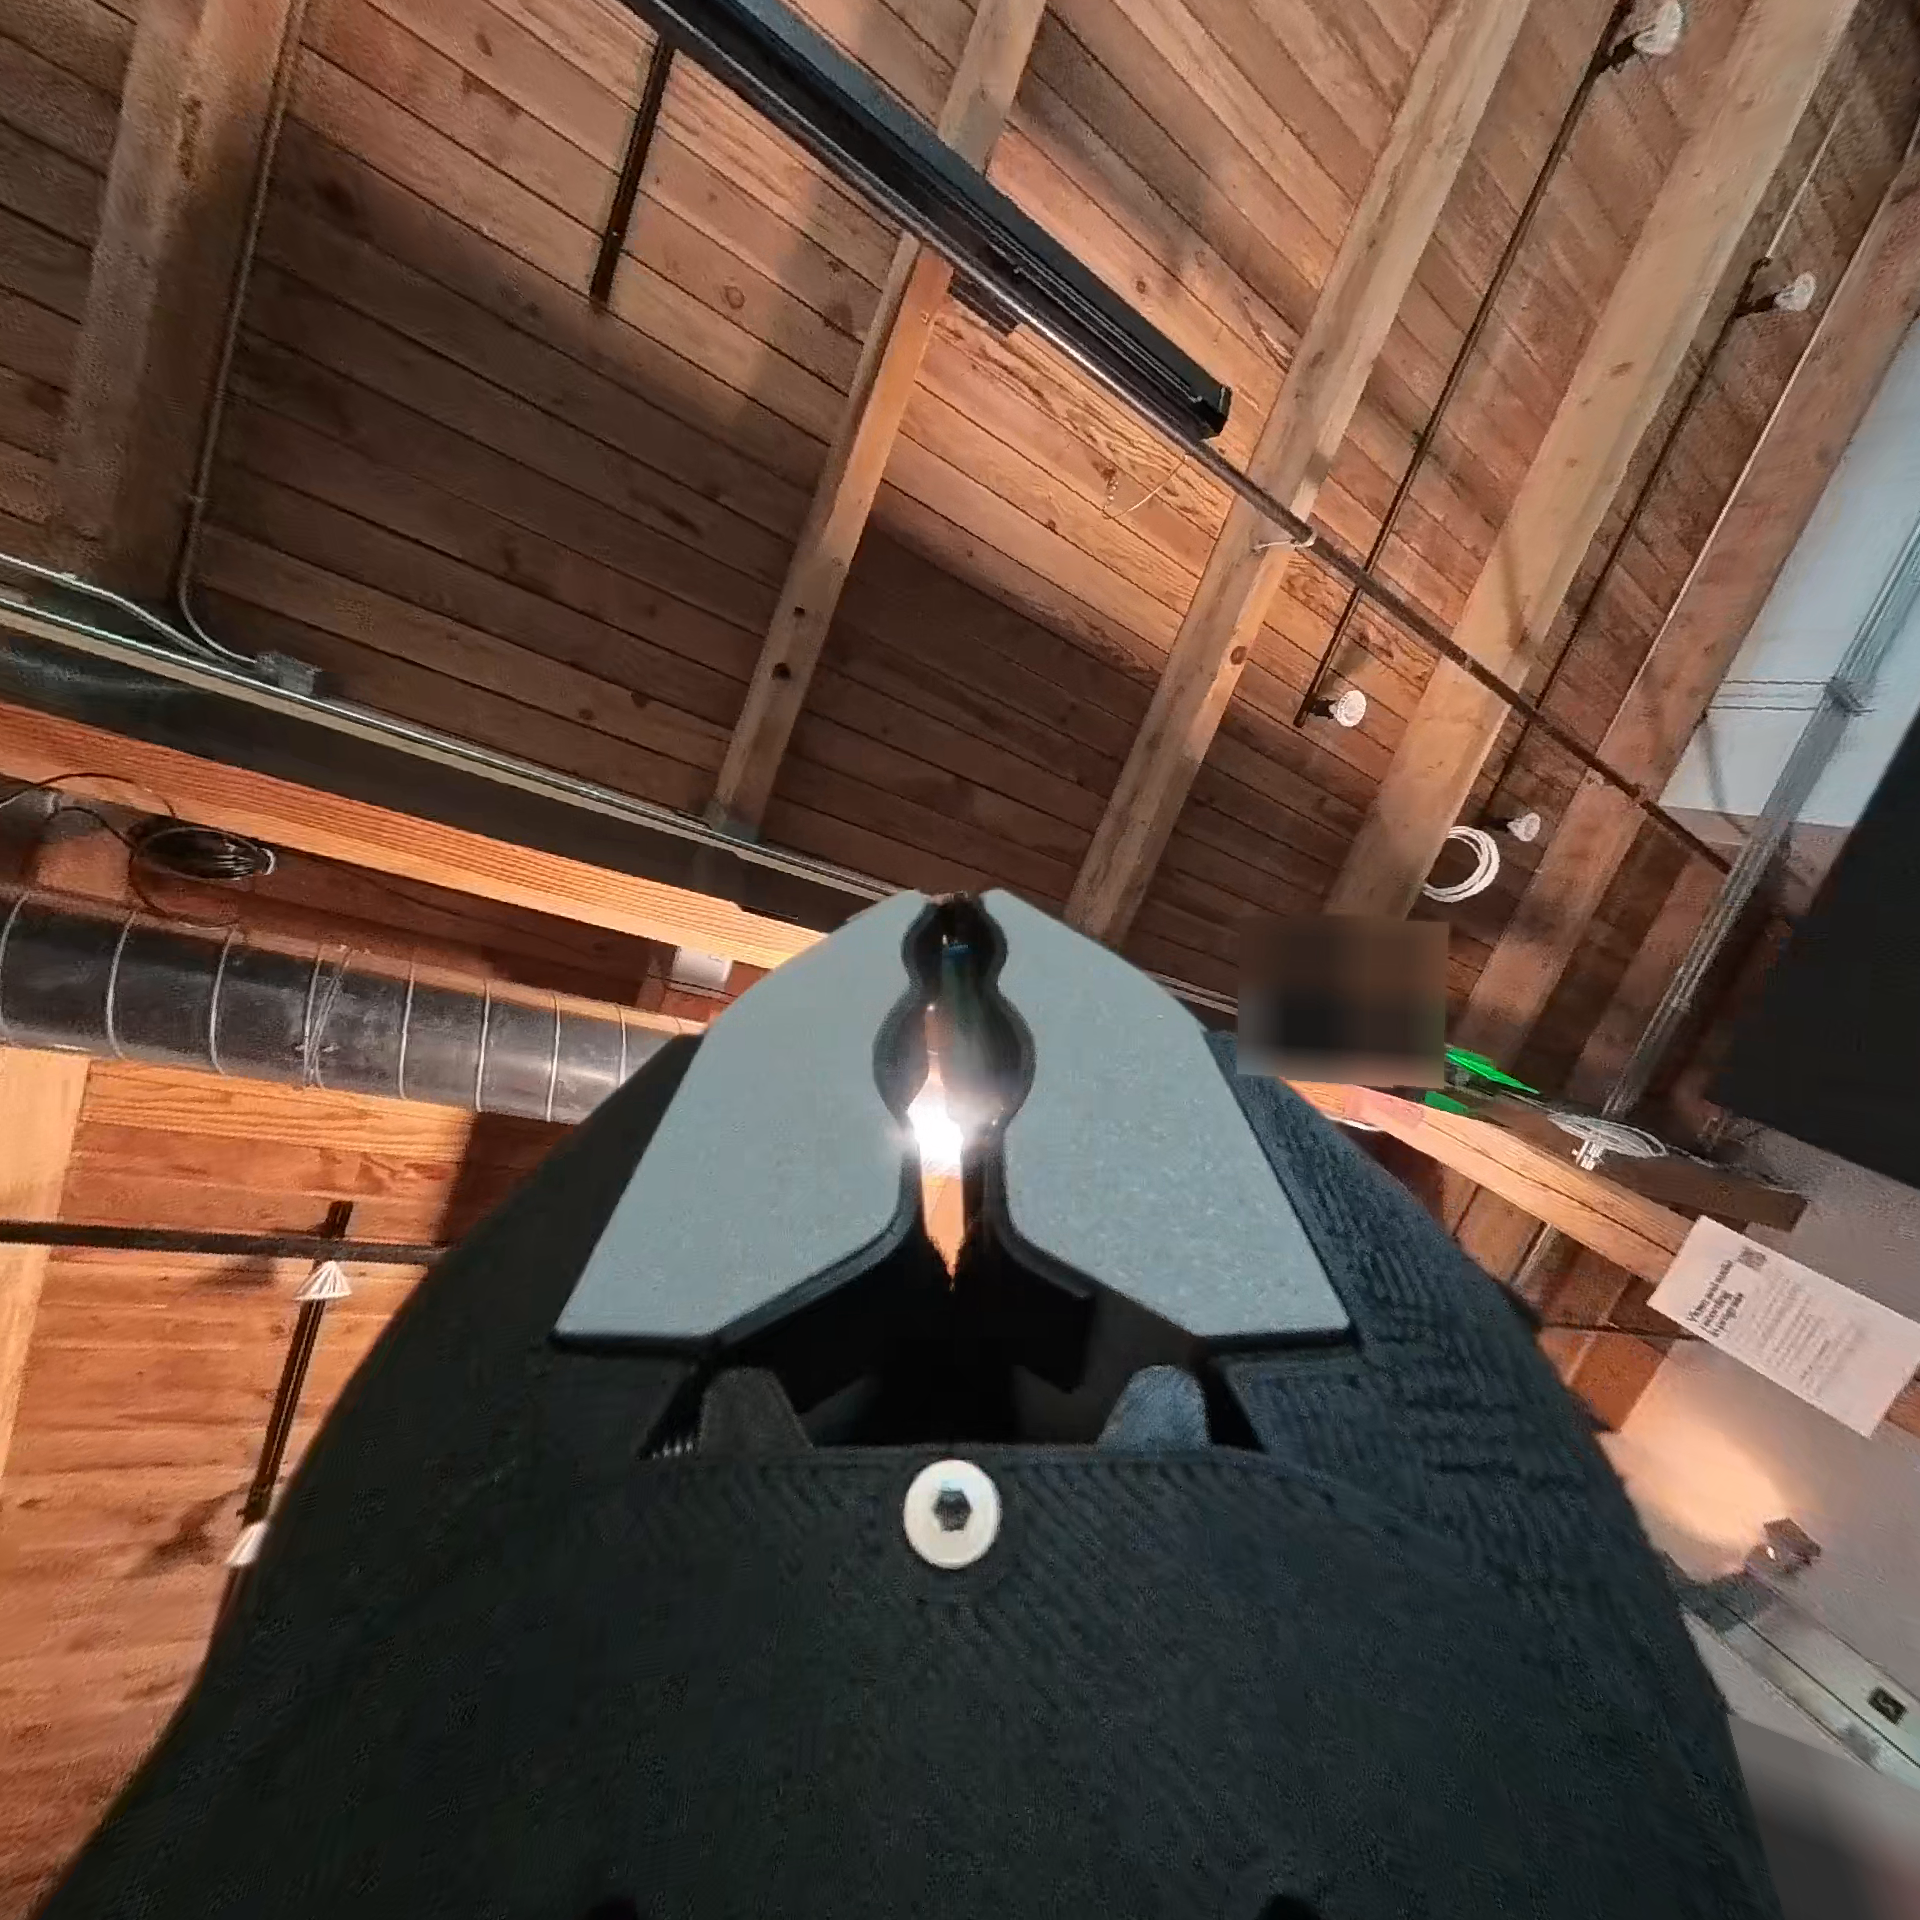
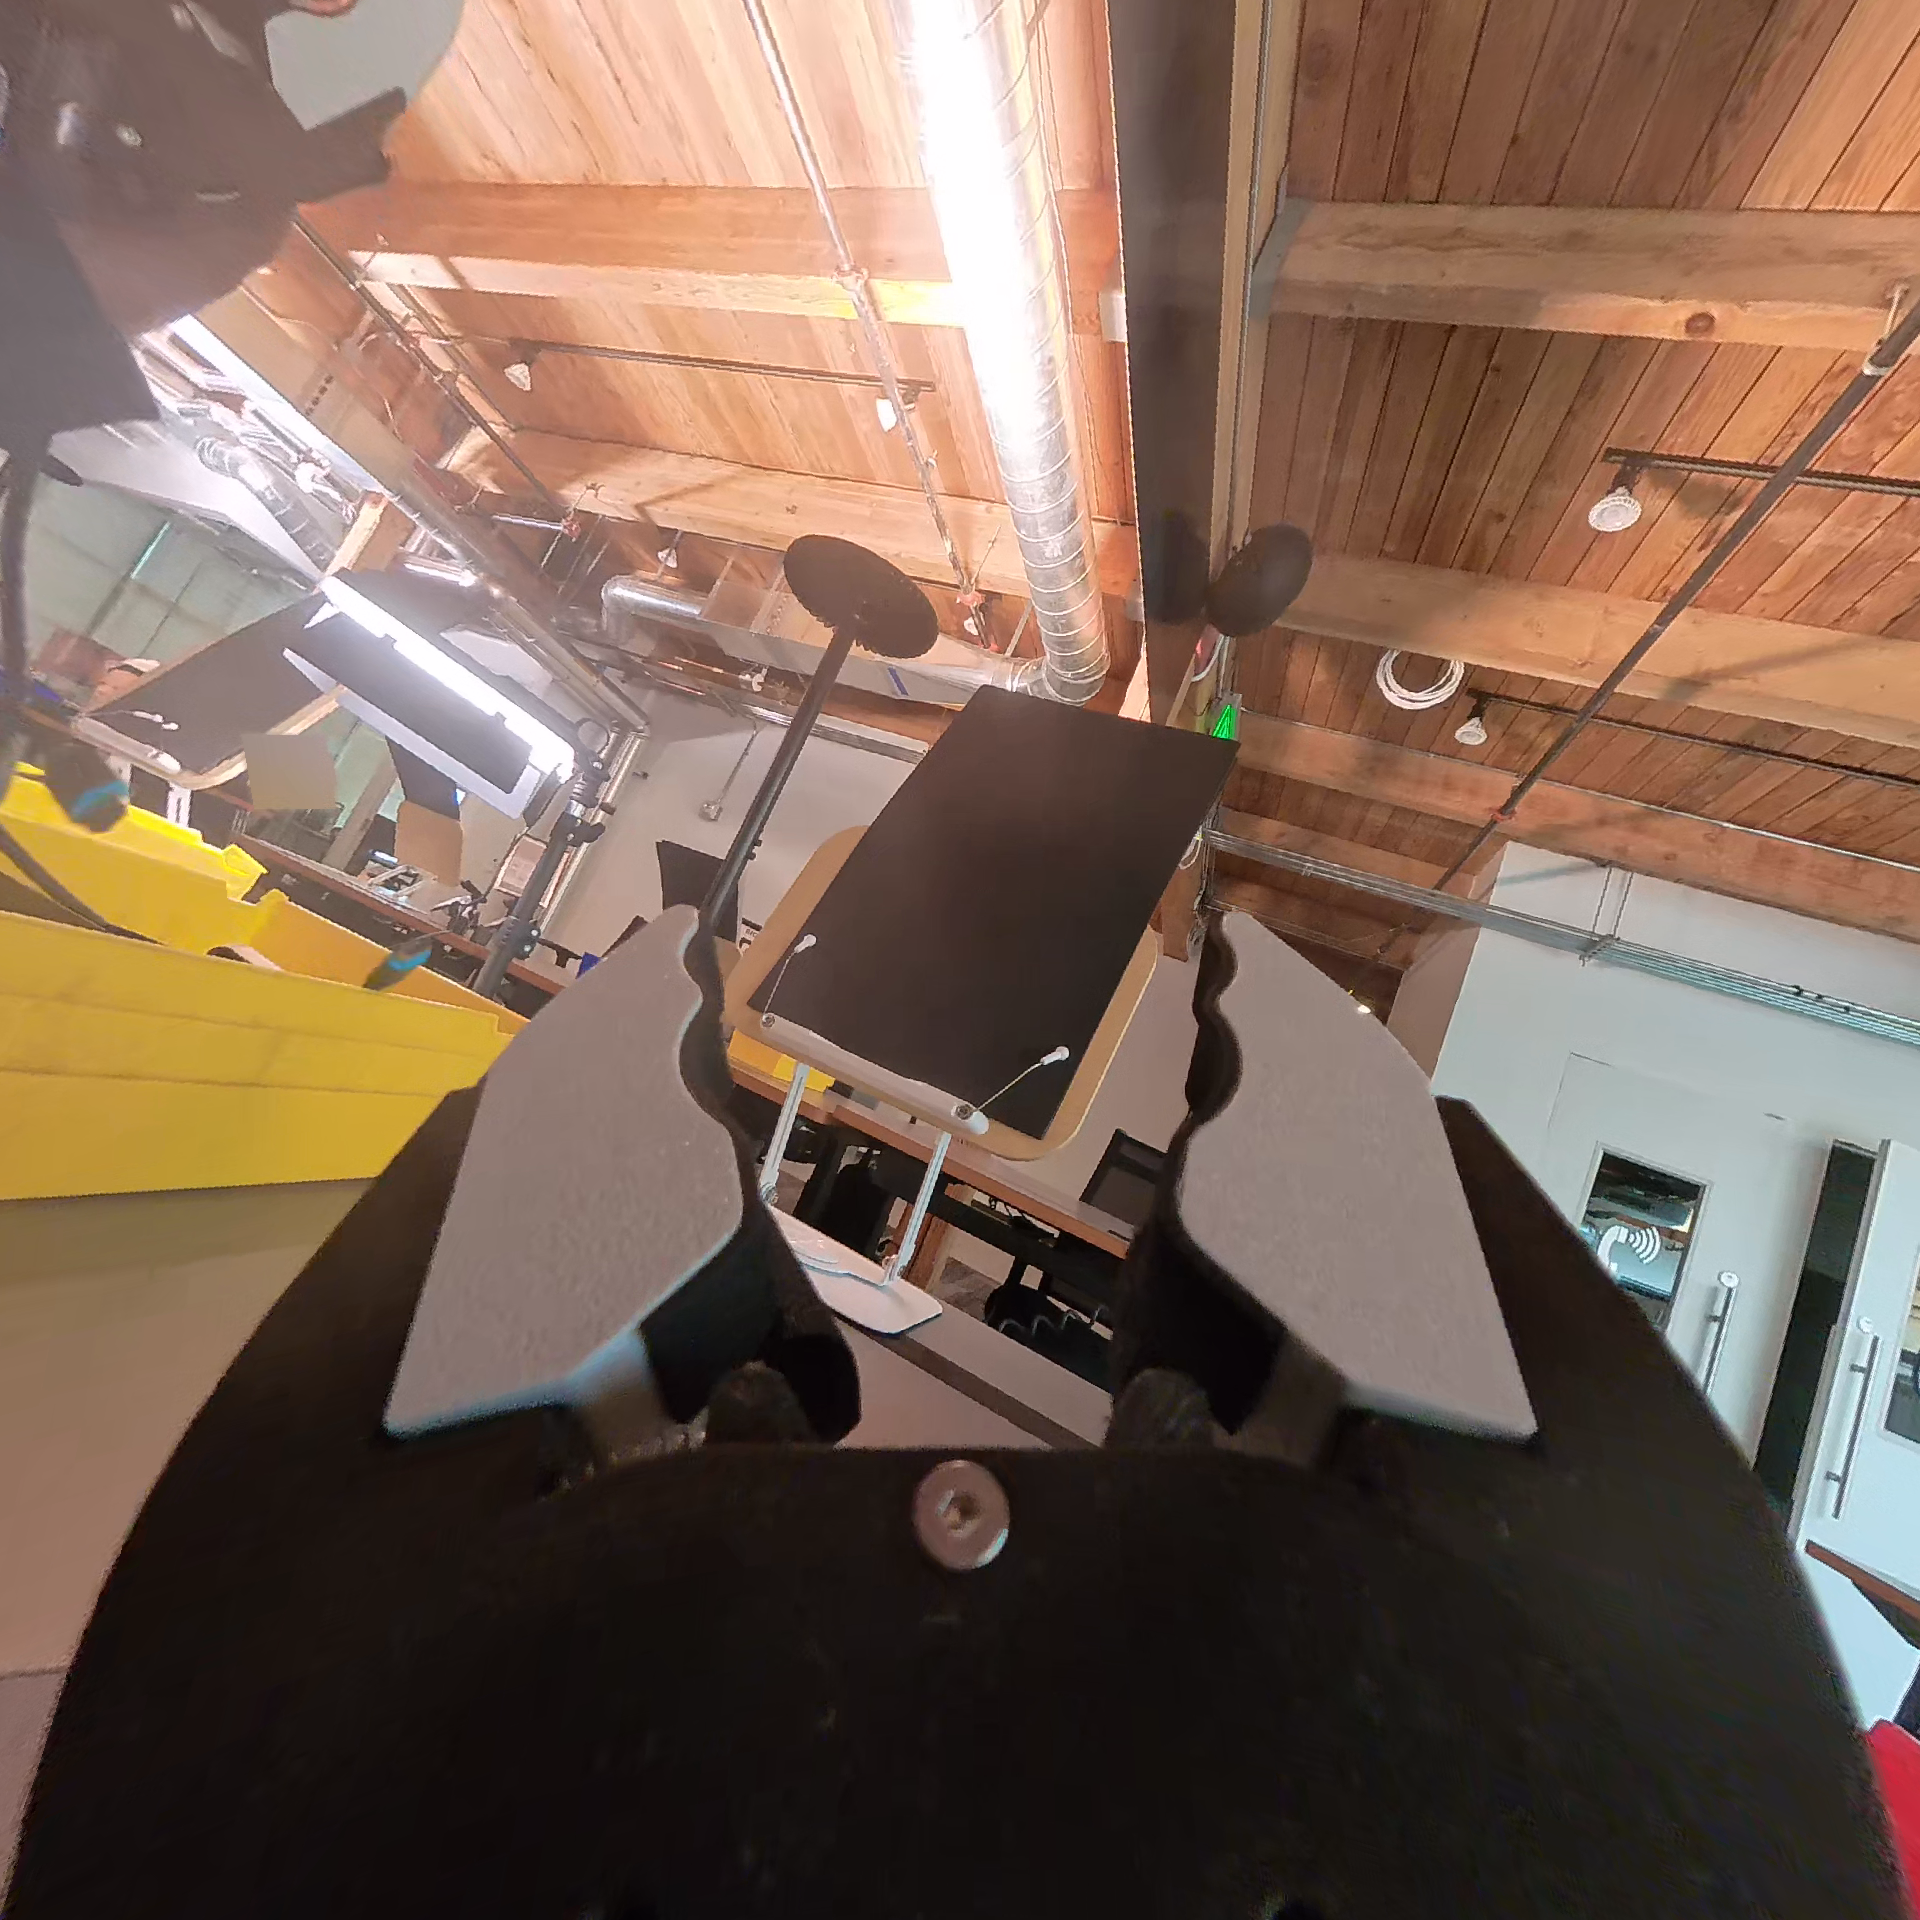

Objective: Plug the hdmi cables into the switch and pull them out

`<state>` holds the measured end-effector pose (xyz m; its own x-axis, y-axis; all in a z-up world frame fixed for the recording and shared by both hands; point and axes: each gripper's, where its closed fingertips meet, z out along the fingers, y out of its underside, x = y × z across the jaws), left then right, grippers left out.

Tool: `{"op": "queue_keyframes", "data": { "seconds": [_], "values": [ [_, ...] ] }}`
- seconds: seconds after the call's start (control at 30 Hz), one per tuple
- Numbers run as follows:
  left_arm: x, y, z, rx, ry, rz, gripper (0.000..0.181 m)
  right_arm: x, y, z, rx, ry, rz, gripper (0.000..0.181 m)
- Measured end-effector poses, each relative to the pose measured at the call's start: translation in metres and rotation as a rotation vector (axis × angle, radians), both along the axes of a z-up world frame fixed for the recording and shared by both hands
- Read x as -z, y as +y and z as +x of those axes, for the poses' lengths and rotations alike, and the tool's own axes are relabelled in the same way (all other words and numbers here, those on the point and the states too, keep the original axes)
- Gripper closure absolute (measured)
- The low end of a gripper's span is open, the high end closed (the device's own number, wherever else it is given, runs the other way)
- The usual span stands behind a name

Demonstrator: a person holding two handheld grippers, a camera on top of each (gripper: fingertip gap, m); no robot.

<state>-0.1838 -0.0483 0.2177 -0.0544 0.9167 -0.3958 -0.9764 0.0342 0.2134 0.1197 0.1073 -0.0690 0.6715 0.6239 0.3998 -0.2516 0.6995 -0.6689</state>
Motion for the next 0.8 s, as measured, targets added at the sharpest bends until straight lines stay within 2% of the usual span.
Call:
{"op": "queue_keyframes", "data": {
  "seconds": [0.27, 0.33, 0.43, 0.53, 0.8],
  "values": [
    [-0.017, -0.026, 0.010, -0.245, 0.165, 0.164, 0.177, 0.002, -0.002, -0.002, 0.001, -0.012, 0.011, 0.093],
    [-0.015, -0.014, 0.019, -0.353, 0.255, 0.164, 0.178, 0.002, -0.002, -0.002, -0.001, -0.013, 0.015, 0.093],
    [-0.003, 0.021, 0.036, -0.379, 0.360, 0.064, 0.177, 0.002, -0.001, -0.003, -0.004, -0.014, 0.007, 0.093],
    [0.004, 0.038, 0.039, -0.238, 0.281, -0.042, 0.177, 0.001, -0.002, -0.002, -0.001, -0.011, 0.012, 0.093],
    [0.015, 0.036, 0.041, 0.606, -0.268, -0.459, 0.177, 0.004, -0.006, -0.008, -0.013, -0.043, 0.022, 0.093]
  ]
}}
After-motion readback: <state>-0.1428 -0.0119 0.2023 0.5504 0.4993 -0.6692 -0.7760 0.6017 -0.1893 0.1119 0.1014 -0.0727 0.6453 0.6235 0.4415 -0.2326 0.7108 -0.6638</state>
